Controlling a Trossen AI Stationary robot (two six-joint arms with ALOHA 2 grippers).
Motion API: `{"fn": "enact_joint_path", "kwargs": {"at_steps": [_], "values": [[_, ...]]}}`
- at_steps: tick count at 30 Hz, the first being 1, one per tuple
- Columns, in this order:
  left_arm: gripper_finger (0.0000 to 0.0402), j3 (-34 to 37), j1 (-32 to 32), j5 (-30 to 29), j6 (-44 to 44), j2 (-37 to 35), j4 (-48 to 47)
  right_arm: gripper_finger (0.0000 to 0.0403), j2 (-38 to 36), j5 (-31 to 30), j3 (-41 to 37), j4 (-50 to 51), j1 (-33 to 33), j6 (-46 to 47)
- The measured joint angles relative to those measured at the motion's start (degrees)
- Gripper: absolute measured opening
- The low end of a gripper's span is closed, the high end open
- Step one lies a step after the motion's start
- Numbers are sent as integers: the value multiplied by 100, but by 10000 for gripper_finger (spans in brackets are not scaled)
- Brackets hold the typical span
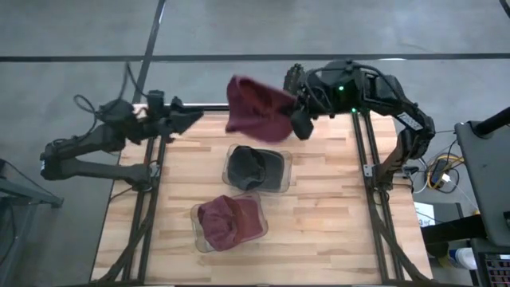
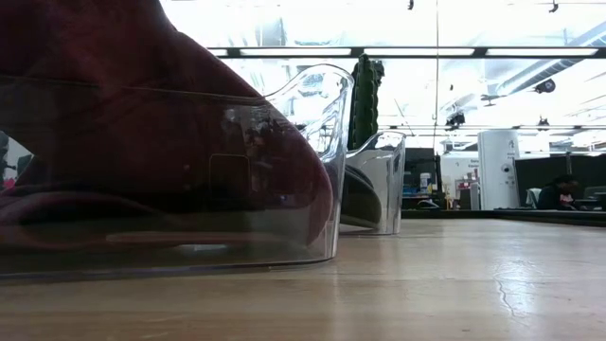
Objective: Pick & Place hat
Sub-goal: Put the red cap into the bottom transparent bin
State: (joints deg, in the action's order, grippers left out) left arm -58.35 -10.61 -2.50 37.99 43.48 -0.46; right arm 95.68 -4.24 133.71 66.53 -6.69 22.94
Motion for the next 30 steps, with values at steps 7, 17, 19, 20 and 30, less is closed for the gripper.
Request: {"fn": "enact_joint_path", "kwargs": {"at_steps": [7,17,19,20,30], "values": [[186,-212,0,-78,-110,-415,4,10,378,919,-108,67,474,362],[186,-457,0,-83,-288,-507,-4,10,1224,2092,-493,-375,1345,1180],[186,-467,0,-93,-229,-503,-1,10,1412,2197,-575,-542,1510,1335],[186,-467,0,-98,-198,-500,-5,10,1500,2276,-600,-617,1567,1360],[186,-439,0,-83,-142,-500,-109,9,2534,2528,-645,-1389,1790,1963]]}}
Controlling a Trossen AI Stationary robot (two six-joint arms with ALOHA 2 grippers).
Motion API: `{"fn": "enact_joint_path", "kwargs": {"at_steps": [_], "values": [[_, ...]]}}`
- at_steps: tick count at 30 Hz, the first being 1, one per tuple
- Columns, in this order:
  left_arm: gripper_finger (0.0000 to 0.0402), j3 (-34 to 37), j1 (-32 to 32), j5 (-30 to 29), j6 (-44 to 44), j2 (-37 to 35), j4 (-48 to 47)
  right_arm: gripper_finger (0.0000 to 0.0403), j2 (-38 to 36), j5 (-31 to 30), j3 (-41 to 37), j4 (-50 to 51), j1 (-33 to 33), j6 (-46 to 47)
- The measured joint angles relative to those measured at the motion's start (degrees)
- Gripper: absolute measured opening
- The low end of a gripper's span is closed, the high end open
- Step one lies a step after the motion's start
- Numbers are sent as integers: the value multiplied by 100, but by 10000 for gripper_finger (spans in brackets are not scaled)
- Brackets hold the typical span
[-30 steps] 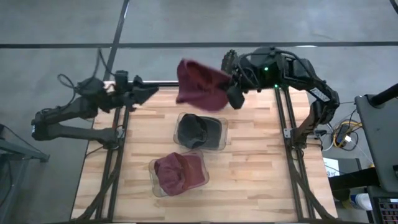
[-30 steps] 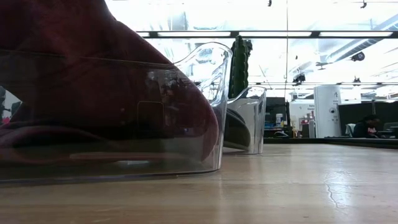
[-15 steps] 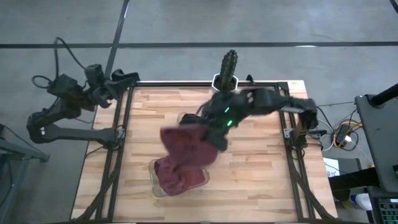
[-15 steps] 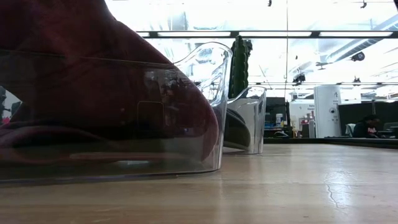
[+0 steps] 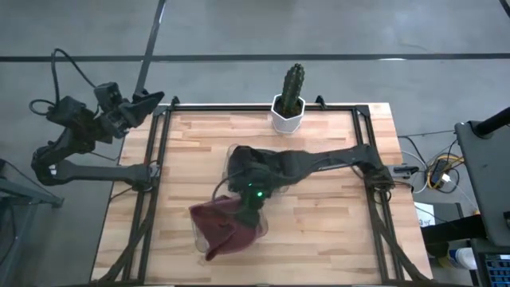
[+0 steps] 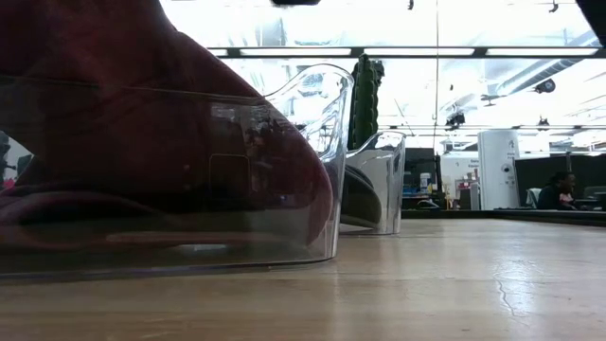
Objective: Pick & Place hat
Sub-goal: Put the red cap into the bottom transparent bin
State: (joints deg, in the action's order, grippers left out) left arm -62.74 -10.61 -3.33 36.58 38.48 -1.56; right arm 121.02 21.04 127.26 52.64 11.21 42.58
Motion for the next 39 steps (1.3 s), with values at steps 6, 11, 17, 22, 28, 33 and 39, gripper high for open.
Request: {"fn": "enact_joint_path", "kwargs": {"at_steps": [6,11,17,22,28,33,39], "values": [[186,2,0,5,47,-11,10,11,591,-13,-13,39,21,231],[186,2,0,5,120,-15,45,11,992,-23,-11,97,14,270],[186,2,0,7,155,-11,63,12,1330,-140,2,171,19,307],[186,2,0,8,162,-7,67,13,1460,-292,-4,202,9,294],[186,2,0,9,240,-7,64,33,1429,-459,-12,220,-17,294],[186,14,0,7,243,20,44,109,1414,-437,-27,583,-120,383],[186,15,0,7,245,104,8,194,1272,-393,-39,1091,-197,82]]}}
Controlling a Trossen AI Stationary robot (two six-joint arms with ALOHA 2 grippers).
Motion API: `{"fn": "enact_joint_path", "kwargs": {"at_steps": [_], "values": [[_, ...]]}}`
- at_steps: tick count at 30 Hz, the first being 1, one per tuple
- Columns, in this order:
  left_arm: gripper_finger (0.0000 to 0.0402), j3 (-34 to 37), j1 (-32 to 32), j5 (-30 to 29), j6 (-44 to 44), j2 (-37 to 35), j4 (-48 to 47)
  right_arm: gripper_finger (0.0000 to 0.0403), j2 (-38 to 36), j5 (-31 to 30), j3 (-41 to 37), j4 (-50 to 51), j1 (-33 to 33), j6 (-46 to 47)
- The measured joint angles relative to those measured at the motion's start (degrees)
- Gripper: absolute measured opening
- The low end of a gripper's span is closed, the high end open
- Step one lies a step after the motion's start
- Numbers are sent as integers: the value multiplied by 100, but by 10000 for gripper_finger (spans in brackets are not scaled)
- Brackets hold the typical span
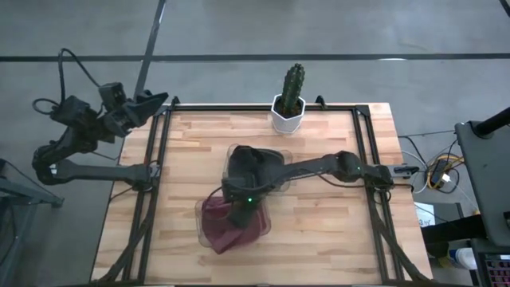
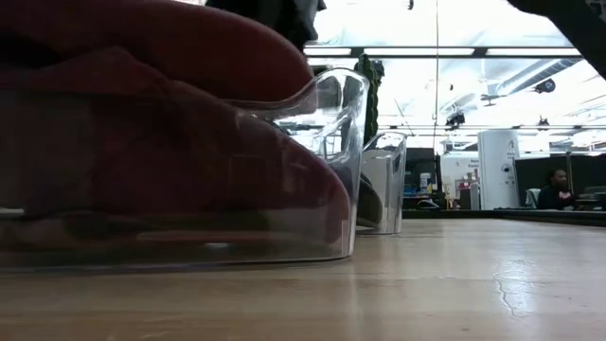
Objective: Pick & Place hat
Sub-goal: Put the red cap into the bottom transparent bin, then return to Home Position
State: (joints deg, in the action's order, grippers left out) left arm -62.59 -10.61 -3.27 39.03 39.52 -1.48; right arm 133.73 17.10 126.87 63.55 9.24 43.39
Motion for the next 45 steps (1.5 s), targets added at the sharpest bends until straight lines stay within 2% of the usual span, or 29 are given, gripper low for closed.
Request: {"fn": "enact_joint_path", "kwargs": {"at_steps": [6,12,16,18,21,24,26,32,37,39,42,45], "values": [[186,2,0,2,0,25,-13,231,-450,-15,35,33,6,-170],[186,2,0,2,0,25,-410,229,-983,-635,24,475,9,-344],[181,2,0,-135,-60,33,-1016,174,-1393,-961,28,373,51,-666],[166,4,0,-154,-200,42,-1370,121,-1547,-1134,-9,115,87,-860],[122,12,2,-215,-471,69,-1795,31,-1734,-1280,-99,-274,94,-1217],[56,88,0,-248,-637,89,-1867,13,-1898,-1961,-208,-242,90,-1547],[16,155,0,-220,-808,96,-1865,9,-2054,-2204,-404,-349,92,-1965],[2,575,79,103,-1035,128,-1520,8,-2981,-2093,-1740,-1854,91,-2676],[2,1067,172,215,-1178,187,-1330,8,-4020,-1834,-3559,-3827,83,-2904],[2,1307,173,312,-851,218,-1256,8,-4489,-1834,-4301,-4504,89,-2731],[2,1642,173,451,-443,247,-1256,8,-5151,-2027,-5247,-5027,89,-2429],[2,2014,173,395,-924,223,-1334,8,-5683,-2448,-5977,-5014,84,-2448]]}}
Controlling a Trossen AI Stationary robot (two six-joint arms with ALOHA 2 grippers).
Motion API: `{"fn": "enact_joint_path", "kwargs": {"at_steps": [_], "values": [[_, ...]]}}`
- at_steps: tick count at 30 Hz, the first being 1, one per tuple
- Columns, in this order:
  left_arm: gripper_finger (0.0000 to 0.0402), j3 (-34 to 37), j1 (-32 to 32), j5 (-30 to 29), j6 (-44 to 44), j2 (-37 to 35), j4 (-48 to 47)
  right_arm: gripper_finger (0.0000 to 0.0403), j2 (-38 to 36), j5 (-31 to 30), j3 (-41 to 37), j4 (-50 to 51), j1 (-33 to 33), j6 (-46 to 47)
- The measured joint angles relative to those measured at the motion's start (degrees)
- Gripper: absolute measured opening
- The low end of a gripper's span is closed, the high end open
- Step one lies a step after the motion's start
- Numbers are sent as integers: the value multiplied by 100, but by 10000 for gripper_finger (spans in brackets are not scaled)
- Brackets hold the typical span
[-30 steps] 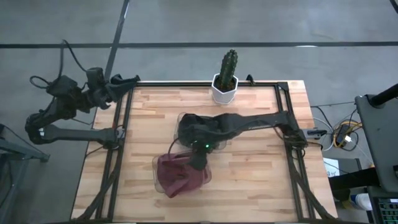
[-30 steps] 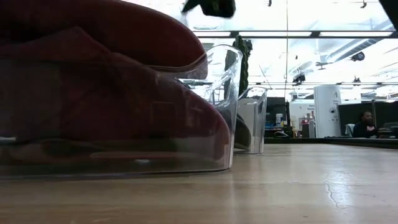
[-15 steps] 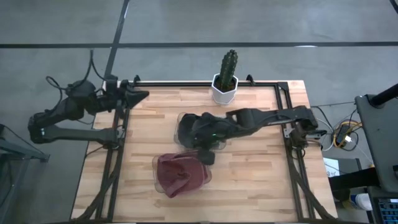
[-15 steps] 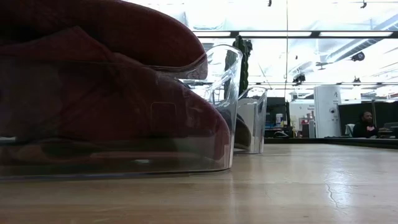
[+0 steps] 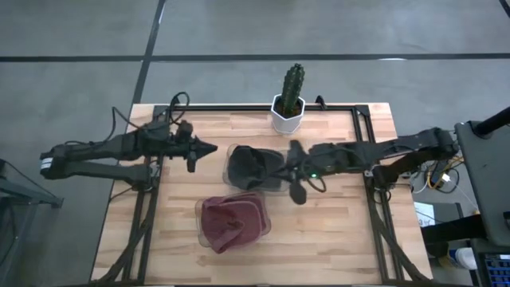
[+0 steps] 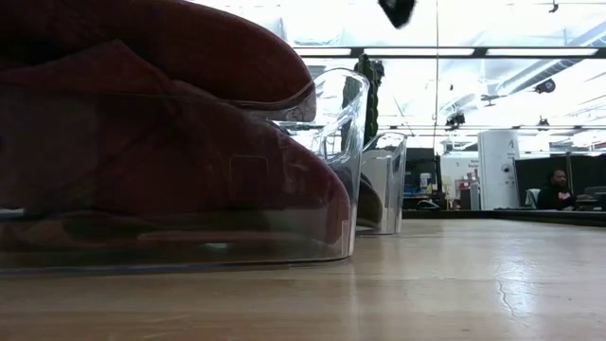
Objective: Pick & Place hat
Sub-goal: Return to Home Position
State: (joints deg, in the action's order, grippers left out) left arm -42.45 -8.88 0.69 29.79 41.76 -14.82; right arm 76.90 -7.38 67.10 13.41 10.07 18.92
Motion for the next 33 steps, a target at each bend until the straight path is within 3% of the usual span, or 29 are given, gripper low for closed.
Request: {"fn": "enact_joint_path", "kwargs": {"at_steps": [4,8,12,15,21,26,33], "values": [[2,491,58,-464,-288,-170,319,8,-680,-630,-902,-32,7,-479],[2,949,205,-565,-989,-545,1580,8,-1285,-601,-1842,-390,58,-364],[2,1243,339,-430,-1910,-1023,1527,8,-1966,-564,-2674,-1151,144,-486],[2,1473,352,-472,-1865,-1405,1489,8,-2464,-564,-3104,-1334,167,-577],[3,2018,352,-428,-1757,-2082,1512,8,-3353,-636,-3754,-764,97,-1064],[3,2455,352,-437,-1774,-2448,1809,9,-3961,-615,-4272,-1508,102,-1288],[3,3151,352,-415,-1627,-2843,1943,9,-4621,-579,-4775,-1786,102,-1569]]}}
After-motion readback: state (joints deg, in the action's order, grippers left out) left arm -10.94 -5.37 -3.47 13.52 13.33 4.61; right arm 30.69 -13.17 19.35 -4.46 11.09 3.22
